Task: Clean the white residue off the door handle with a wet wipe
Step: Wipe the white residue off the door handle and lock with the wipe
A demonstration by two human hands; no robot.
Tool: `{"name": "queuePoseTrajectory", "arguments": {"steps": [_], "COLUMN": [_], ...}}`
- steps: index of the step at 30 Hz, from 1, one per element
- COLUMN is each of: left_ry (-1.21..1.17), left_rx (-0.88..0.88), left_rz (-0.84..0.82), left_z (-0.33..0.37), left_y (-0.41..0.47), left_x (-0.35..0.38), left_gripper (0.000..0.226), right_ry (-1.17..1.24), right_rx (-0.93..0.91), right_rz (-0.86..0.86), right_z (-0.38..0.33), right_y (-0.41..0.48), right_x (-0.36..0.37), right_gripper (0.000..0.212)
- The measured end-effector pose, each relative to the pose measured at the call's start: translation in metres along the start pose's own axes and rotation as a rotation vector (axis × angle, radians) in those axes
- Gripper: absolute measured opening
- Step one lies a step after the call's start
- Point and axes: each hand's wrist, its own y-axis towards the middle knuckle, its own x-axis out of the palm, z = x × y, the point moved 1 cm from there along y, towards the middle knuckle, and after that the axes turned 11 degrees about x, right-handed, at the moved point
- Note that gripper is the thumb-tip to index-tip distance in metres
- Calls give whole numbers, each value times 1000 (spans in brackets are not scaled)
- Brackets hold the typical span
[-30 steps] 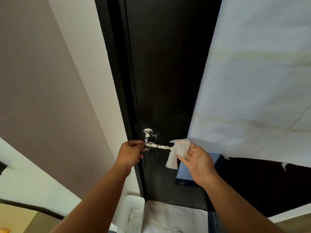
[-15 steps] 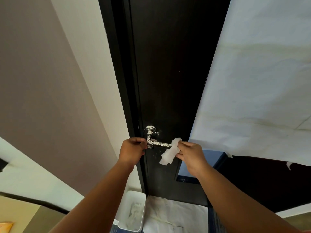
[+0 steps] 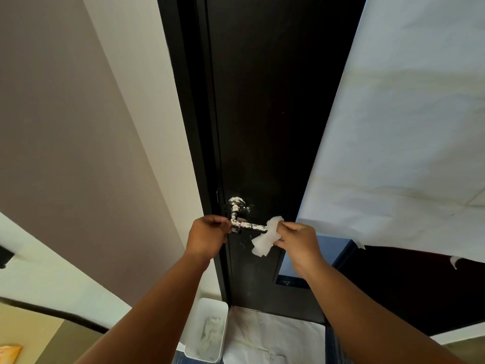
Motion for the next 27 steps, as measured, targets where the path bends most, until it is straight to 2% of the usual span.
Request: {"name": "queuePoseTrajectory", "arguments": {"steps": [4,8,10,14,17,22,27], "left_ry": [-16,-16,-13,-30,-40,-32,-8], "left_rx": [-9,-4,0,-7,-8,7,8], "left_rz": [5,0,3,10,7,3,1], "left_z": [1,0,0,-1,-1,0,-1], "left_y": [-1,0,0,-1,-2,-2,-2], "left_x": [0,-1,-1,0,0,-1,0], "left_gripper": [13,17,19,15,14,17,21], "right_ry": [-106,-209,-208,-165,-218,-334,-339], "right_rx": [-84,-193,-187,-82,-114,-237,-198], "right_rz": [12,102,121,27,12,48,38], "right_z": [1,15,15,4,2,8,0], "right_y": [-3,-11,-9,1,2,-8,-5], "right_x": [1,-13,-16,-5,-1,-21,-18], "right_gripper": [16,28,30,23,21,31,30]}}
